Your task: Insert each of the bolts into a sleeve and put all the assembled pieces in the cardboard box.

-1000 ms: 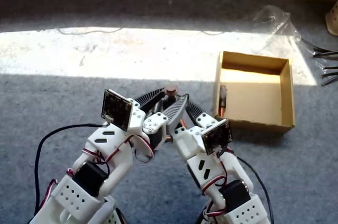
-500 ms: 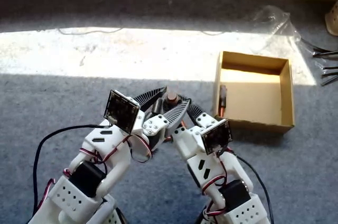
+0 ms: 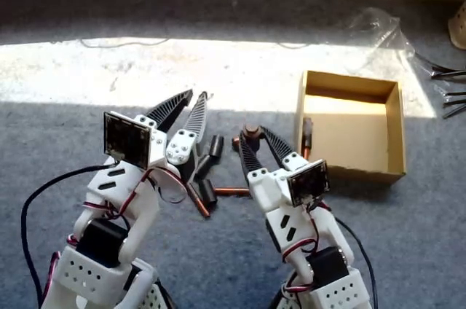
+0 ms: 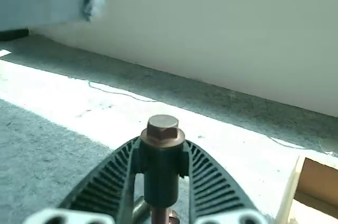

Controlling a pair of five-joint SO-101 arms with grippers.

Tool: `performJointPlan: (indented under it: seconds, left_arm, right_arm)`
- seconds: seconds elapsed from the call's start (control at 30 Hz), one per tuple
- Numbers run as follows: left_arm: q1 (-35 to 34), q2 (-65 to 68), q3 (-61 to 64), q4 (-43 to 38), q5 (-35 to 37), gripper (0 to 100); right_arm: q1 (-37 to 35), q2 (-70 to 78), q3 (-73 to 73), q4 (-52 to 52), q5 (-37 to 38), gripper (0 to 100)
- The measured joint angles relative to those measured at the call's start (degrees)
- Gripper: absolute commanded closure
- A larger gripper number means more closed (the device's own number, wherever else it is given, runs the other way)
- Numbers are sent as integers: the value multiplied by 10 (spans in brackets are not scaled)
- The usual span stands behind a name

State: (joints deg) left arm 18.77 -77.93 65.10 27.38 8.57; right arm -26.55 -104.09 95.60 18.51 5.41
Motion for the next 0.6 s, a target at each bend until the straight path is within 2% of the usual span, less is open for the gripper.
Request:
performJointPlan:
  seconds: [0.23, 0.37, 0.5, 0.6]
  left_arm:
    - [-59, -112, 0, 65, -9, 981]
    - [-73, -188, -1, 108, -78, 989]
    - [-81, -207, -1, 130, -92, 990]
    - [-127, -208, -1, 132, -91, 990]
  right_arm:
    - [76, 0, 0, 7, 0, 995]
    - [108, 0, -5, 102, 0, 995]
    - [115, 0, -43, 207, 0, 995]
    - [117, -1, -79, 244, 0, 995]
